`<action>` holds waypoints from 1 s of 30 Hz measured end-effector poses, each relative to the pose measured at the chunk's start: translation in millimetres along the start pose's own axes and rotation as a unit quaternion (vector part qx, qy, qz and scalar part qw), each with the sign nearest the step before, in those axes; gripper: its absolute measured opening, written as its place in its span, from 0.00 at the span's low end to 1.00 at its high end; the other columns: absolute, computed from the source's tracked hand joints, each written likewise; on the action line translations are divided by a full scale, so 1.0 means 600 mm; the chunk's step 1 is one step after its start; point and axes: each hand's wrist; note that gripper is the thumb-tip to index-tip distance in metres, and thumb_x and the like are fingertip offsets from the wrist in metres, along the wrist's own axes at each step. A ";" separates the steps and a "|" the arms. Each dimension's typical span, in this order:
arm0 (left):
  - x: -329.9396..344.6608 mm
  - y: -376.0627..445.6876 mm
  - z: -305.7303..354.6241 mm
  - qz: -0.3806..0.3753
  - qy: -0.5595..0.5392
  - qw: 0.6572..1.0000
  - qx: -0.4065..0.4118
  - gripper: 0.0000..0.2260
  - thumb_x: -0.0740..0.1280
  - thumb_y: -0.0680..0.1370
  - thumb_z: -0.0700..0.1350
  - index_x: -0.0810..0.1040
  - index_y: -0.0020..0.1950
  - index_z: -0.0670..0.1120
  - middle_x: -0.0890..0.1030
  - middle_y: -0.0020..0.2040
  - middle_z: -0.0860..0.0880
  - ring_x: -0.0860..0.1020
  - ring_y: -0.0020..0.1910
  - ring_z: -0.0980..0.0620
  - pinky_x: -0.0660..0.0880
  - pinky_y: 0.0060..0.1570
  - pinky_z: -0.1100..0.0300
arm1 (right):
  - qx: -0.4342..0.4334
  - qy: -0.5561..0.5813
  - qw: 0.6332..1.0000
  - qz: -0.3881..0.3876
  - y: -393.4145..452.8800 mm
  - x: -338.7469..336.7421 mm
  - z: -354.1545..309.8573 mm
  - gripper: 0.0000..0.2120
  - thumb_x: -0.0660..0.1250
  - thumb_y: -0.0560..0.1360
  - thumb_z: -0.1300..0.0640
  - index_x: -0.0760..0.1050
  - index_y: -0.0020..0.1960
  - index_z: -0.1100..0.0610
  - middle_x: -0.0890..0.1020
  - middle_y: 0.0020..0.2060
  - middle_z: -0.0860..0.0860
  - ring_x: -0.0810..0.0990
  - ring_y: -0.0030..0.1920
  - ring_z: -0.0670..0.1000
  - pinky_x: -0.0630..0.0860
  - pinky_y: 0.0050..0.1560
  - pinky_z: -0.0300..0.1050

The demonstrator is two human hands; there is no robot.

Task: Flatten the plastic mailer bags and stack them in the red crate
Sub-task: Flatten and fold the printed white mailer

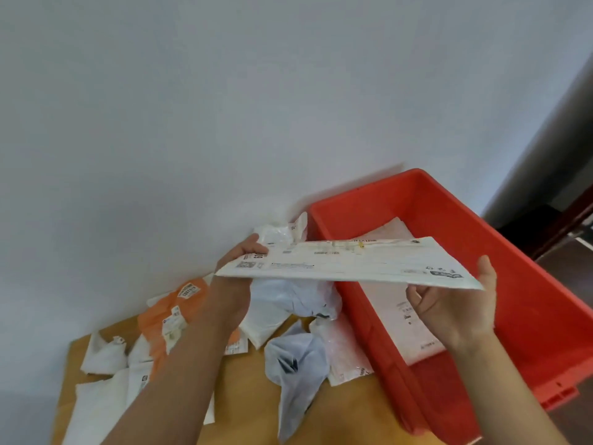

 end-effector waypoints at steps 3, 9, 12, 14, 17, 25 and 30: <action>0.031 0.024 0.001 -0.017 0.088 0.995 0.035 0.24 0.68 0.72 0.24 0.85 0.38 0.55 0.68 0.75 0.51 0.69 0.72 0.49 0.71 0.67 0.44 | 0.040 -0.026 0.999 0.026 0.009 -0.030 -0.044 0.35 0.62 0.69 0.33 0.77 0.65 0.57 0.83 0.54 0.56 0.84 0.44 0.53 0.82 0.38 0.44; 0.116 0.047 -0.001 -0.051 0.156 0.985 0.050 0.25 0.64 0.73 0.23 0.86 0.39 0.54 0.71 0.71 0.54 0.75 0.64 0.59 0.78 0.47 0.63 | 0.069 -0.072 0.987 0.124 0.029 -0.075 -0.095 0.07 0.63 0.77 0.58 0.76 0.52 0.60 0.85 0.40 0.54 0.85 0.35 0.50 0.83 0.34 0.43; 0.147 0.061 -0.026 -0.048 0.237 0.964 0.111 0.20 0.68 0.71 0.24 0.85 0.47 0.48 0.75 0.66 0.52 0.75 0.66 0.52 0.76 0.53 0.66 | 0.018 0.037 0.992 0.122 0.032 -0.098 -0.114 0.22 0.73 0.62 0.54 0.77 0.53 0.61 0.86 0.46 0.55 0.86 0.44 0.52 0.83 0.39 0.45; 0.167 0.068 -0.046 -0.040 0.302 0.938 0.168 0.22 0.68 0.71 0.23 0.85 0.51 0.50 0.76 0.65 0.45 0.76 0.64 0.55 0.73 0.56 0.70 | -0.034 0.110 0.987 0.112 0.032 -0.112 -0.119 0.30 0.73 0.62 0.46 0.76 0.59 0.61 0.84 0.55 0.57 0.85 0.54 0.56 0.83 0.51 0.49; 0.209 0.075 -0.074 -0.031 0.343 0.927 0.149 0.22 0.65 0.75 0.24 0.81 0.57 0.49 0.74 0.65 0.43 0.76 0.56 0.64 0.70 0.53 0.77 | -0.052 0.079 0.987 0.133 0.036 -0.118 -0.117 0.17 0.64 0.76 0.42 0.77 0.52 0.56 0.84 0.53 0.55 0.85 0.54 0.57 0.81 0.55 0.52; 0.261 0.062 -0.129 -0.113 0.437 0.879 0.153 0.19 0.60 0.74 0.28 0.81 0.60 0.39 0.75 0.59 0.50 0.73 0.58 0.56 0.65 0.57 0.78 | 0.024 -0.032 0.952 0.305 0.073 -0.147 -0.083 0.06 0.60 0.80 0.68 0.70 0.47 0.59 0.79 0.42 0.56 0.81 0.39 0.54 0.83 0.33 0.52; 0.255 0.062 -0.134 -0.076 0.421 0.897 0.111 0.19 0.58 0.75 0.27 0.81 0.56 0.43 0.79 0.54 0.51 0.77 0.53 0.57 0.70 0.54 0.72 | 0.089 -0.084 0.927 0.355 0.102 -0.203 -0.076 0.07 0.59 0.80 0.69 0.69 0.46 0.60 0.78 0.41 0.57 0.83 0.30 0.52 0.78 0.22 0.43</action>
Point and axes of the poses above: each hand's wrist, its own y-axis towards the middle knuckle, its own x-axis out of the palm, z = x × y
